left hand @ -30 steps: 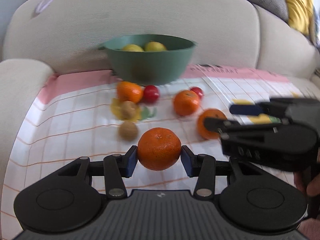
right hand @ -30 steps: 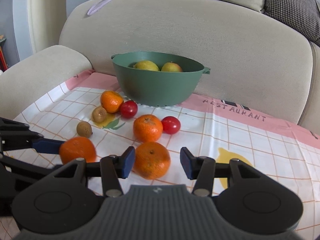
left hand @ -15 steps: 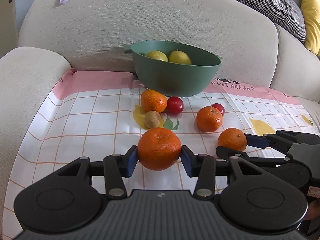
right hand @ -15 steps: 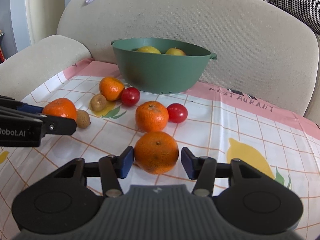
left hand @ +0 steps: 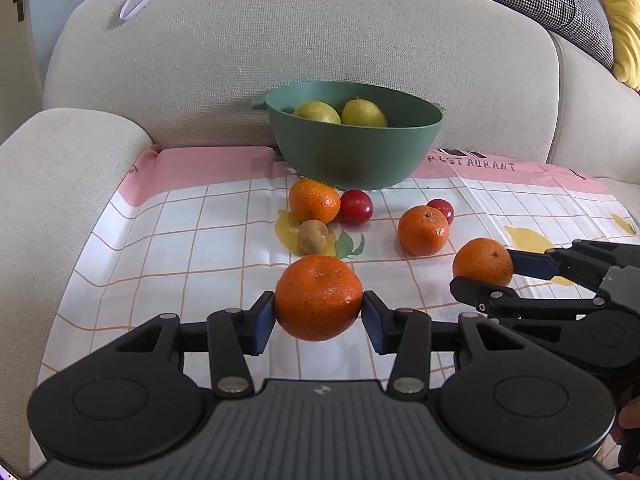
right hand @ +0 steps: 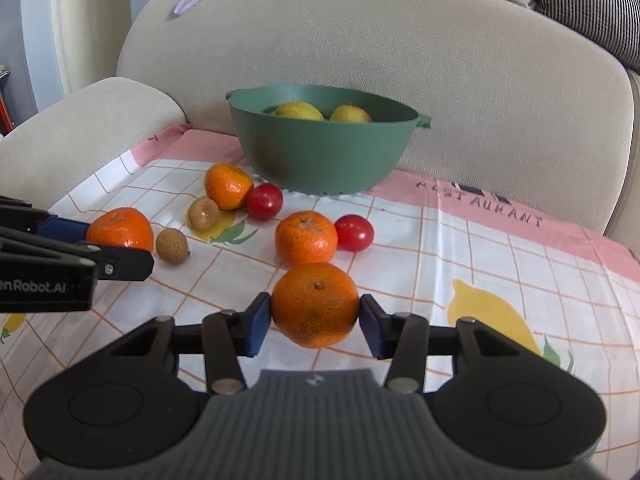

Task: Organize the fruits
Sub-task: 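Carry both mandarins to the green colander and lower them inside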

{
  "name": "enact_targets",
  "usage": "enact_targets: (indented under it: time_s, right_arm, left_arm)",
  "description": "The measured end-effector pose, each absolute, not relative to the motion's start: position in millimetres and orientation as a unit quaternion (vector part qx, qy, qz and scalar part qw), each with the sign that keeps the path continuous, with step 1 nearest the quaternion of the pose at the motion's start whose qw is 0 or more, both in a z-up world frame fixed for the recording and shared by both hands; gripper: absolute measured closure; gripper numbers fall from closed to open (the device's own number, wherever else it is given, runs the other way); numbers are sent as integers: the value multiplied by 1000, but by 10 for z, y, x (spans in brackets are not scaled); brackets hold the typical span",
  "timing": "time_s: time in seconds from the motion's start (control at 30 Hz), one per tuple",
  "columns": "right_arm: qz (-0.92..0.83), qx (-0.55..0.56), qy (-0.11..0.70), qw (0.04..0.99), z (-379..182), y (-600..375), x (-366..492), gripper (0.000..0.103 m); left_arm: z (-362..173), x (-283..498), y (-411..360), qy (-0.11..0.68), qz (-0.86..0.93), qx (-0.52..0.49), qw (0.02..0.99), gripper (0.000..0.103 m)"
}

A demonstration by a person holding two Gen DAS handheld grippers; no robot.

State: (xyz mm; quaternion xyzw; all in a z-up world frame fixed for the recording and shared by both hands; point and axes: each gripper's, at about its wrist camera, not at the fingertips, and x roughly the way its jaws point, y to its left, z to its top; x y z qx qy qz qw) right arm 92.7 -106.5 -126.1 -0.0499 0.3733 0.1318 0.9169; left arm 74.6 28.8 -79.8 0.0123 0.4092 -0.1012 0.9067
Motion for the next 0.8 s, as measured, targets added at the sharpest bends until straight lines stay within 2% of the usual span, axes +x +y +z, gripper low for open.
enact_targets:
  time_s: [0.8]
  right_arm:
    - [146,-59,309,938,-552,-1154,837,58]
  left_arm:
    - [-282,961,57,403,-98,0,910,51]
